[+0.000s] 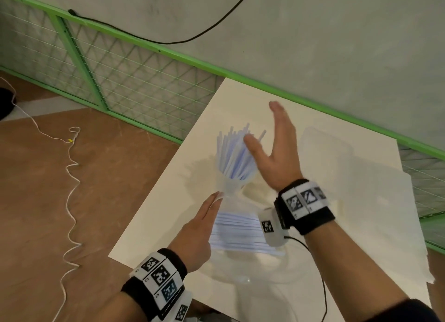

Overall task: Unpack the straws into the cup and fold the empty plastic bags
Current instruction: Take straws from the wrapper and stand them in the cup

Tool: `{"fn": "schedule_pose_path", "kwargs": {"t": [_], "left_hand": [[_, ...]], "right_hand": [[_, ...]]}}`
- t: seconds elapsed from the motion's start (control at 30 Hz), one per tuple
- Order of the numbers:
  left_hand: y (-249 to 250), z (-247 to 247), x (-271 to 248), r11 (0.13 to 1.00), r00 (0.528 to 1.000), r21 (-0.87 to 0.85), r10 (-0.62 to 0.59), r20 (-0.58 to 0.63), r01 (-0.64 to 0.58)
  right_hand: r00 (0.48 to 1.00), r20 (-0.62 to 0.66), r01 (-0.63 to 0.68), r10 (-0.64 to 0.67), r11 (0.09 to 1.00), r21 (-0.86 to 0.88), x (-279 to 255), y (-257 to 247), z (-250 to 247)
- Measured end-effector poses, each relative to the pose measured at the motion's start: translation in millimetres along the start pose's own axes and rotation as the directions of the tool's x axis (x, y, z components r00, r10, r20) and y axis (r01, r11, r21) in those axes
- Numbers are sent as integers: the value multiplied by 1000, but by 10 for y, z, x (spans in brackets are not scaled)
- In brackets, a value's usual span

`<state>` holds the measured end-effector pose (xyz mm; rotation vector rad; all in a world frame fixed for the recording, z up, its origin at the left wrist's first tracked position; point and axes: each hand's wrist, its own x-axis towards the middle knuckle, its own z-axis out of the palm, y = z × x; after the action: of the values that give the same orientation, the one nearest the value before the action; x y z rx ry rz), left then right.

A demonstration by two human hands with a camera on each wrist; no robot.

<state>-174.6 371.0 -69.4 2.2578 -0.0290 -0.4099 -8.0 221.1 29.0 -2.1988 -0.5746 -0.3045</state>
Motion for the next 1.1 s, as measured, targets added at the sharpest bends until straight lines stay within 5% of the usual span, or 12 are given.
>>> {"fn": "schedule_pose_path", "kwargs": {"t": [0.17,0.37,0.7,0.93,1.1], "left_hand": [[4,-19,-14,1000,1000,-3,-2,-12,2],[14,-30,-12,1000,999,-15,18,-31,-18],[42,-54,-3,1000,999,-11,15,-37,-16],[20,-36,10,1000,999,-5,16,-37,-16],[17,-26,31,1000,999,-10,25,-33,-25]], "right_hand": [[936,348,175,-46,922,-347,-245,133,284],[971,202,193,-127,916,-351,-129,108,444],[900,208,436,-383,787,-437,66,181,725],[940,255,319,-225,843,-433,63,212,584],[929,258,355,-267,842,-406,1,78,419]]}}
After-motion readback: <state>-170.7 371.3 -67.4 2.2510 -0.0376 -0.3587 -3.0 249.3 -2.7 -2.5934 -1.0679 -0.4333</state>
